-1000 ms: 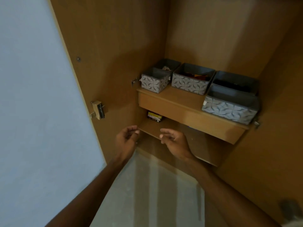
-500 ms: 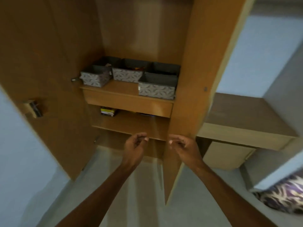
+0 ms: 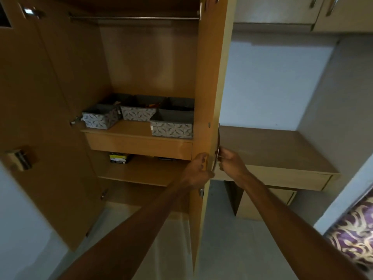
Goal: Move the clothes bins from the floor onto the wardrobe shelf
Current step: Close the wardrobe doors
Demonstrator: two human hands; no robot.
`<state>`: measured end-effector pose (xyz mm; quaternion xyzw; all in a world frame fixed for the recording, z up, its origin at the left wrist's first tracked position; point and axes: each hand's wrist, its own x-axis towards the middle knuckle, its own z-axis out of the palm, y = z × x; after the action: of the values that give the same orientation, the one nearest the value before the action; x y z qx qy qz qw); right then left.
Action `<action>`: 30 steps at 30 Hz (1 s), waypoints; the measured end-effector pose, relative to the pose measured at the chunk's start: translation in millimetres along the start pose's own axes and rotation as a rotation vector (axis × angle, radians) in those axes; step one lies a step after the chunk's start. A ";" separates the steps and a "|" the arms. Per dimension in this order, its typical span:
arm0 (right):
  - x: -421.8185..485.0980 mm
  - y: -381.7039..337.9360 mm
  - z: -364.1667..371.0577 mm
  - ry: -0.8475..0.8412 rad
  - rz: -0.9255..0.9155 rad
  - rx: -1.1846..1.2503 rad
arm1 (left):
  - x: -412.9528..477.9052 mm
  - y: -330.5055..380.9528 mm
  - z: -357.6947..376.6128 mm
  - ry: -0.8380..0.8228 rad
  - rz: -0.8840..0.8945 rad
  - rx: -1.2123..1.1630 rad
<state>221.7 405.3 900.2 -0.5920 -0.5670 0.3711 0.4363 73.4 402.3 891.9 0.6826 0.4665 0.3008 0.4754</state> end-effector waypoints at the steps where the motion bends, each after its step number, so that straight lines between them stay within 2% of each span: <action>1: 0.8 3.1 1.2 -0.003 -0.003 -0.002 | -1.0 -1.7 0.4 -0.004 -0.007 -0.010; 6: -2.2 2.6 20.4 -0.023 -0.050 0.051 | -7.9 -14.5 -5.4 0.023 0.045 -0.129; 12: 17.6 -2.6 68.1 -0.133 -0.098 0.067 | -14.8 -49.0 -57.9 0.163 0.080 -0.246; 21: 80.9 -27.8 178.3 -0.432 -0.104 0.113 | -5.1 -101.0 -177.9 0.418 0.115 -0.280; 30: 183.2 -64.1 290.0 -0.425 -0.146 0.122 | 65.0 -128.3 -308.3 0.342 0.000 -0.297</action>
<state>-56.5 613.9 870.7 -0.4305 -0.6639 0.4886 0.3677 -210.1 590.3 883.7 0.5441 0.4907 0.4778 0.4846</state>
